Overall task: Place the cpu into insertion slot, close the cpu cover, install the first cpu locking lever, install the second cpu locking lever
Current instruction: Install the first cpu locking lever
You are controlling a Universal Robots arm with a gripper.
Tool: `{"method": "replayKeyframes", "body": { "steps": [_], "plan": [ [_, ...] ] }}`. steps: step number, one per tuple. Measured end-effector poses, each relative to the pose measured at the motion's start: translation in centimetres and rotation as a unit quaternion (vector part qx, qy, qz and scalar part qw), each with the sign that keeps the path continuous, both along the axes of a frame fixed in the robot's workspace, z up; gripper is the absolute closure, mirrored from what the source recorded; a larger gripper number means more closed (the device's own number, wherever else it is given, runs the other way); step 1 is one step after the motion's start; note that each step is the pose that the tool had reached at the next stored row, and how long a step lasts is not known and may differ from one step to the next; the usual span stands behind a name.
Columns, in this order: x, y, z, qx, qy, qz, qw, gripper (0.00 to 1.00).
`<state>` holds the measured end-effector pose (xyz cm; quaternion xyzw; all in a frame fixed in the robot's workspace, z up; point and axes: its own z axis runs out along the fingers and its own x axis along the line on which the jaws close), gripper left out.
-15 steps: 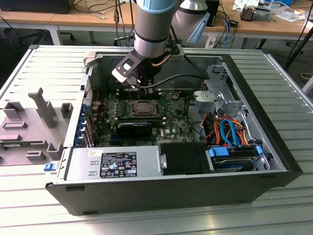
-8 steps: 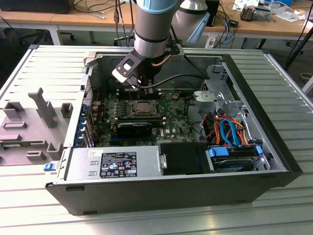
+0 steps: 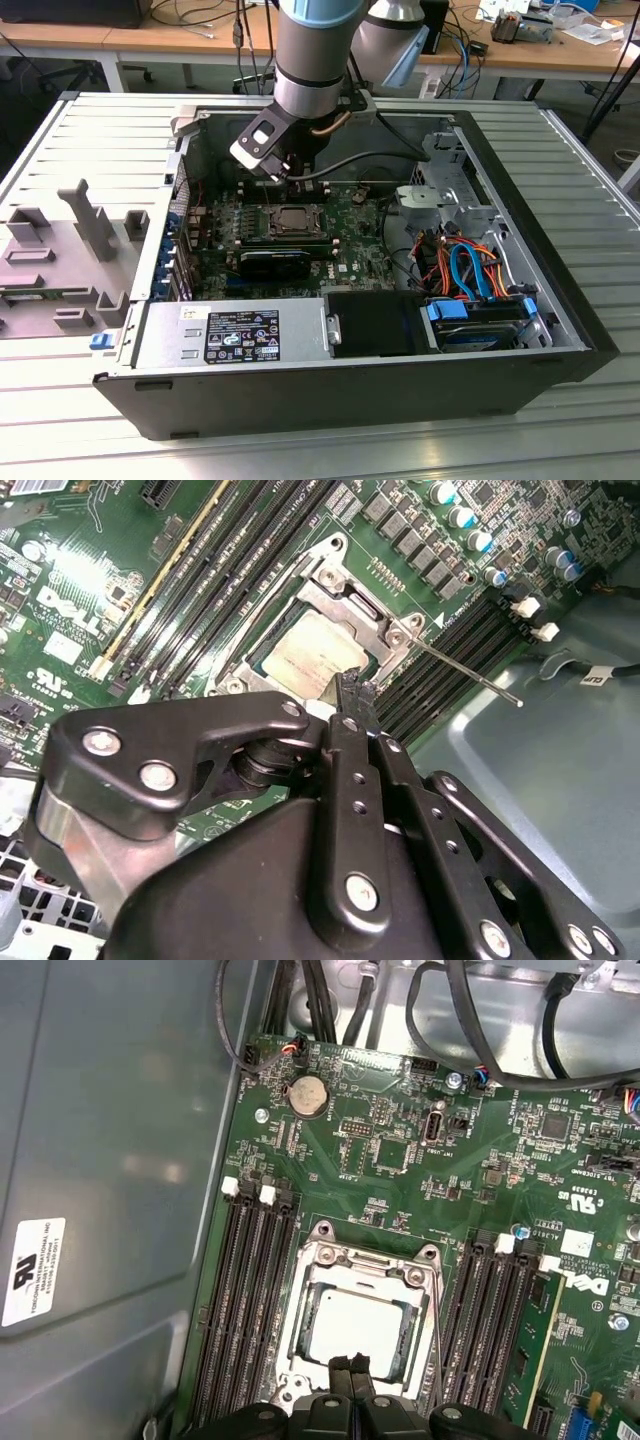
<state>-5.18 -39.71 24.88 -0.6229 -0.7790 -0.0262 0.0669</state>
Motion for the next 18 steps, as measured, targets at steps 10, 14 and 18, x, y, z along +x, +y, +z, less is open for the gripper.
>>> {"method": "replayKeyframes", "body": {
  "steps": [10, 14, 18],
  "plan": [
    [0.0, 0.0, 0.0, 0.0, 0.0, 0.01, 0.9999, 0.89],
    [0.0, 0.0, 0.0, 0.0, 0.0, 0.015, 0.9999, 0.89],
    [0.0, 0.0, 0.0, 0.0, 0.0, 0.02, 0.9998, 0.89]
  ]
}}
